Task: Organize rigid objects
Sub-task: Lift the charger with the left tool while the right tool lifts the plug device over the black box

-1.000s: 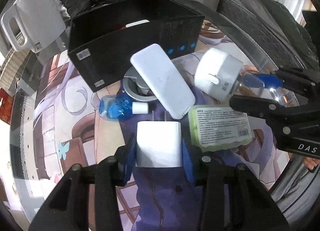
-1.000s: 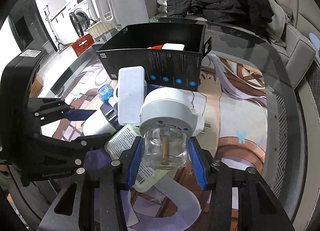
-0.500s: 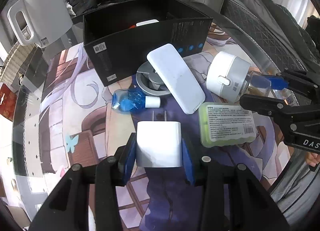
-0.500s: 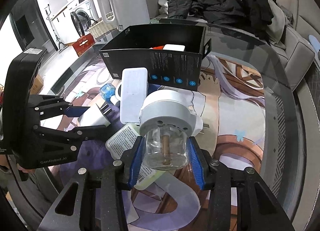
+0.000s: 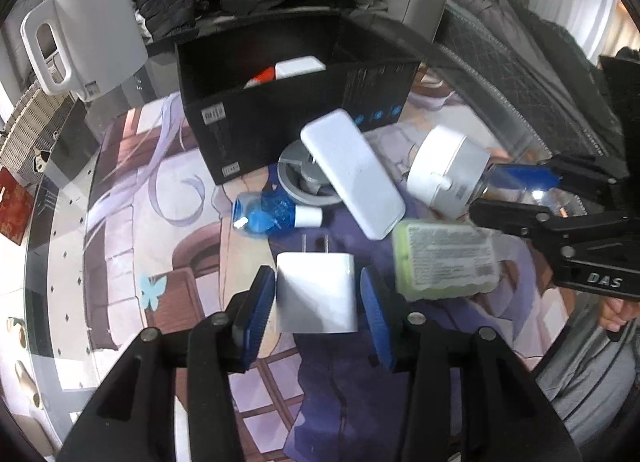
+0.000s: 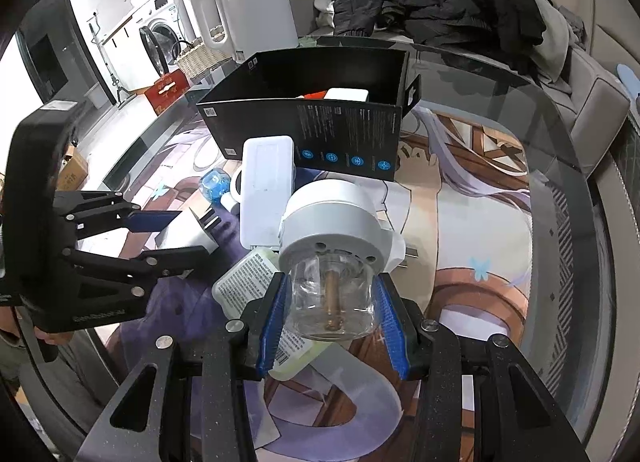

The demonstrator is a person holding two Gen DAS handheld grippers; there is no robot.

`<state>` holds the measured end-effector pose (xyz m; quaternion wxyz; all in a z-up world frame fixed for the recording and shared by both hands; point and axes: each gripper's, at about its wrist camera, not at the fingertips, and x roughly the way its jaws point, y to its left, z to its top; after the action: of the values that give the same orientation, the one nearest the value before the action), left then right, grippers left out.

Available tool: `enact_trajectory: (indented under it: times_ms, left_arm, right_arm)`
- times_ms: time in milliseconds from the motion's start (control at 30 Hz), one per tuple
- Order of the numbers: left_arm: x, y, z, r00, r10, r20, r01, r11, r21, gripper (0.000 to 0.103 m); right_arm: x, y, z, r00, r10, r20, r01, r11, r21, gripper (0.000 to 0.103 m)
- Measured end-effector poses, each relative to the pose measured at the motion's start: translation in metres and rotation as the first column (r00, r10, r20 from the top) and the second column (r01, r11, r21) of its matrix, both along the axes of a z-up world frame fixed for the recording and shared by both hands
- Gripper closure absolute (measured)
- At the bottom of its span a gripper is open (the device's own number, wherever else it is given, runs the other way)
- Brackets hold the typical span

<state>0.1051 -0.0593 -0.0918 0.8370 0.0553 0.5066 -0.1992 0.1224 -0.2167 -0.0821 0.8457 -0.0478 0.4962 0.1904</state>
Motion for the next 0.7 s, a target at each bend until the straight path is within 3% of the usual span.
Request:
enact_trajectory:
  times_ms: [400, 500, 700]
  left_arm:
    - [0.008, -0.004, -0.017, 1.0, 0.004, -0.031, -0.002, 0.999, 0.053, 0.055]
    - [0.009, -0.008, -0.02, 1.0, 0.009, -0.017, -0.008, 0.996, 0.091, 0.062]
    - [0.008, -0.006, -0.018, 1.0, 0.015, -0.02, -0.013, 0.996, 0.084, 0.063]
  right_arm:
    - [0.002, 0.001, -0.003, 1.0, -0.002, -0.012, 0.002, 1.0, -0.001, 0.058]
    - [0.004, 0.005, -0.011, 1.0, 0.003, -0.024, -0.004, 1.0, -0.02, 0.058]
    - [0.003, 0.005, -0.012, 1.0, 0.013, -0.005, -0.014, 0.999, -0.038, 0.059]
